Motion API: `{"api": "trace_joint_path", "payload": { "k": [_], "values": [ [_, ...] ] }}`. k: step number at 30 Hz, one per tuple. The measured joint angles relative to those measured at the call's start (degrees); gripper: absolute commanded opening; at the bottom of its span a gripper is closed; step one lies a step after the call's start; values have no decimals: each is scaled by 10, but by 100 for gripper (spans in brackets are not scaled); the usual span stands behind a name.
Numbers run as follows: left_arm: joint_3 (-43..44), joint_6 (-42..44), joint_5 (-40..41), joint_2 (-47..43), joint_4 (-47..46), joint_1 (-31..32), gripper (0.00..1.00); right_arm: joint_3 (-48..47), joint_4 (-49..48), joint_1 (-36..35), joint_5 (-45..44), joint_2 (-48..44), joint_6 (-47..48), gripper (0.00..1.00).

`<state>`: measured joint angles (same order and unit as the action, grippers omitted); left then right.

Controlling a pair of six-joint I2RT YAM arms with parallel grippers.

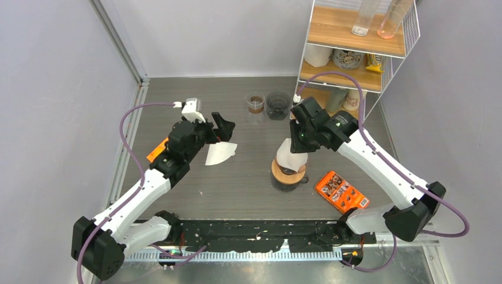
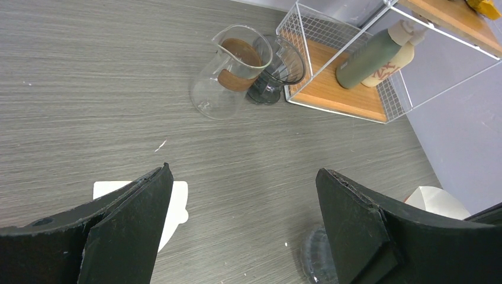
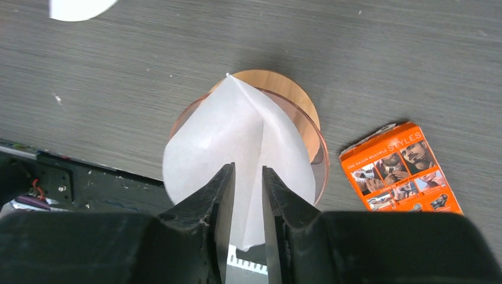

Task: Place the coffee filter in the dripper

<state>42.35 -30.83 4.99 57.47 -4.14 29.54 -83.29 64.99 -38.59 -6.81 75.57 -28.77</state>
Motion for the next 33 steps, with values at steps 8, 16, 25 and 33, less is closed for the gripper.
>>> {"api": "trace_joint_path", "payload": {
  "k": [8, 16, 25, 33],
  "values": [
    [0, 6, 0, 2, -1, 0, 100, 70, -21, -22, -26, 10, -37, 28],
    [0, 13, 0, 10, 0, 0, 99, 111, -38, -27, -47, 10, -66, 27],
    [0, 13, 0, 10, 0, 0, 100, 136, -72, -27, -43, 14, -74, 27],
    [0, 13, 0, 10, 0, 0, 100, 139, -90, -27, -42, 19, -74, 28]
  ]
}}
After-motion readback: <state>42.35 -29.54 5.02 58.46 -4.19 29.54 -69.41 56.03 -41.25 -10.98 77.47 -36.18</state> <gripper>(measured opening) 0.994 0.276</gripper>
